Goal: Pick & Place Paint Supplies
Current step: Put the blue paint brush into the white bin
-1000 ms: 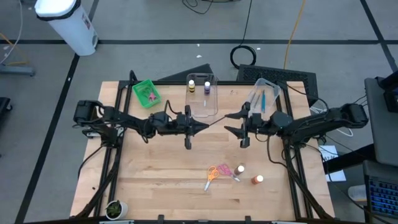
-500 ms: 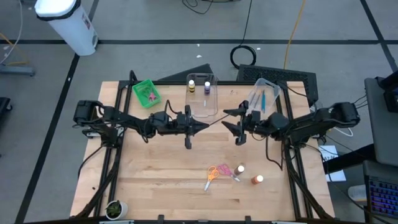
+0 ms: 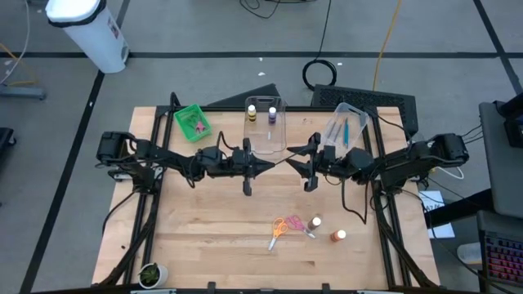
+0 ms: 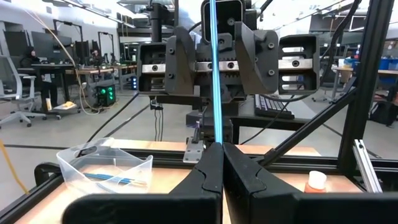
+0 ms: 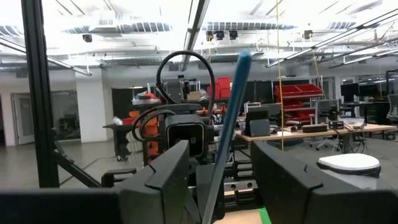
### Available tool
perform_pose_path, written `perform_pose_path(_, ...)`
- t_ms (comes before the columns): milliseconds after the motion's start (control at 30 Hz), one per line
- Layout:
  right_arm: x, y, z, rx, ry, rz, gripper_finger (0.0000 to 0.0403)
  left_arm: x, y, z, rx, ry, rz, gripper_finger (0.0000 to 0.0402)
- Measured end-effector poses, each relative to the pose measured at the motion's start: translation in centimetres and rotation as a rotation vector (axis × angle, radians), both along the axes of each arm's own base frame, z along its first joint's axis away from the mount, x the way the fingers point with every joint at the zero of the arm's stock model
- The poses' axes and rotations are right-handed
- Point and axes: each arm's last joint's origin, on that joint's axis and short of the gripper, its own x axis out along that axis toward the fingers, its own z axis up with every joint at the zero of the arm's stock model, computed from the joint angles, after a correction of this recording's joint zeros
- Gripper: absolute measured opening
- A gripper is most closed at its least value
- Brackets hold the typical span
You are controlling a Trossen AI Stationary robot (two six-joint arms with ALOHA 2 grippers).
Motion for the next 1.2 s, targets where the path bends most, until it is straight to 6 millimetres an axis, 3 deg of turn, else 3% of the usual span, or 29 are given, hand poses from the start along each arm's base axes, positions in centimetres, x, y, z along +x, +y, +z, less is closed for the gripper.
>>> perform_pose_path(233, 0.0, 0.0, 0.0, 0.001, -0.001, 0.000, 0.0106, 0.0, 0.0, 0.0, 0.003, -0.003, 0.001, 0.0000)
perform_pose_path(467, 0.0, 0.0, 0.0, -0.007, 0.005, 0.003, 0.0014, 0.0, 0.0, 0.0, 0.003, -0.003, 0.005, 0.0000)
perform_pose_path(767, 0.1, 0.0, -0.2, -0.022, 0.031, -0.004, 0.0005, 0.0, 0.1, 0.1, -0.060, -0.011, 0.033, 0.0015)
perform_pose_path(967, -0.1, 0.0, -0.1, -0.026, 0.051, -0.008, 0.0003, -0.5, 0.3, 0.8, -0.093, -0.002, 0.087, 0.0070)
perform_pose_path(1200, -1.4, -0.2, 0.7, -0.032, 0.126, -0.045, 0.0002, -2.2, 0.4, 2.0, -0.051, 0.164, 0.172, 0.0165)
